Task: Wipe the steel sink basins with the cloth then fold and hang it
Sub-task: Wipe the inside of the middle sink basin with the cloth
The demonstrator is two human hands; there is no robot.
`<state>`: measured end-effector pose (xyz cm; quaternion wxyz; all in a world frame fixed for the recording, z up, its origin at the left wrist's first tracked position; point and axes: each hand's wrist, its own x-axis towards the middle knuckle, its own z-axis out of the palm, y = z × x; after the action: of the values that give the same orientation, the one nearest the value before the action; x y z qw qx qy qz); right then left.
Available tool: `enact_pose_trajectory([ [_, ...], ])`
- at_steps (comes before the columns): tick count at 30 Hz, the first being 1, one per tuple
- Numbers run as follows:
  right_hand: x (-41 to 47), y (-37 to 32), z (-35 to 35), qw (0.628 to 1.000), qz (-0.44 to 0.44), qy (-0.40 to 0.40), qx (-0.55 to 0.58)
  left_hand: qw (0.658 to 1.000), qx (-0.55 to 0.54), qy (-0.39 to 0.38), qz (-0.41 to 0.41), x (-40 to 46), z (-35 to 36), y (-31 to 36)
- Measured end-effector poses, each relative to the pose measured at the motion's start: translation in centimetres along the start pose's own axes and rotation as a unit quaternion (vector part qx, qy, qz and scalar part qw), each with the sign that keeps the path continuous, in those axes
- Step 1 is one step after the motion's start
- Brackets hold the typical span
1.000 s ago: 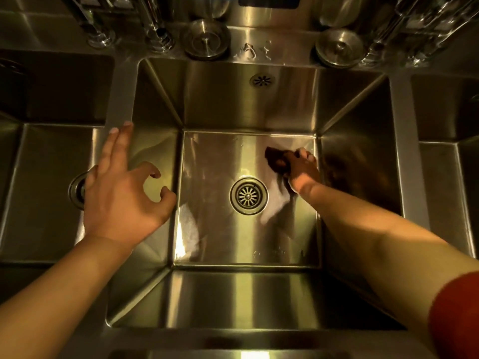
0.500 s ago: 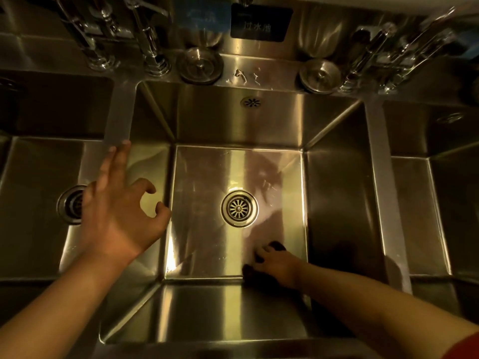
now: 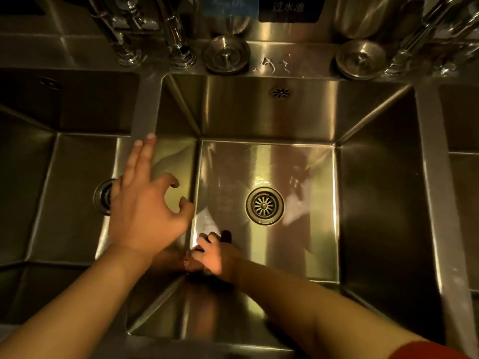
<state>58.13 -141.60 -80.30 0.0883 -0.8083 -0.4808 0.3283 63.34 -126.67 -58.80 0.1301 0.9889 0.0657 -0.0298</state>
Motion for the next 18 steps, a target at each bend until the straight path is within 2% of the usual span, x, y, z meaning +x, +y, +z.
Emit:
enact_pose_trajectory([
  [5, -0.6, 1.4, 0.7, 0.995, -0.016, 0.073, -0.063, 1.0, -0.002, -0.005, -0.006, 0.1, 0.0, 0.3],
  [10, -3.6, 9.2, -3.2, 0.988, 0.105, 0.097, 0.057, 1.0, 0.01, -0.008, -0.01, 0.1, 0.0, 0.3],
  [13, -6.2, 16.0, -7.0, 0.961, 0.217, 0.145, 0.089, 1.0, 0.008, -0.003, -0.004, 0.1, 0.2, 0.2],
  [16, -7.6, 20.2, -9.5, 0.939, 0.262, 0.195, 0.106, 1.0, 0.007, -0.006, -0.005, 0.0, 0.2, 0.2],
  [18, -8.2, 21.8, -10.7, 0.89, 0.323, 0.294, 0.133, 1.0, 0.009, -0.005, -0.008, 0.0, 0.1, 0.2],
])
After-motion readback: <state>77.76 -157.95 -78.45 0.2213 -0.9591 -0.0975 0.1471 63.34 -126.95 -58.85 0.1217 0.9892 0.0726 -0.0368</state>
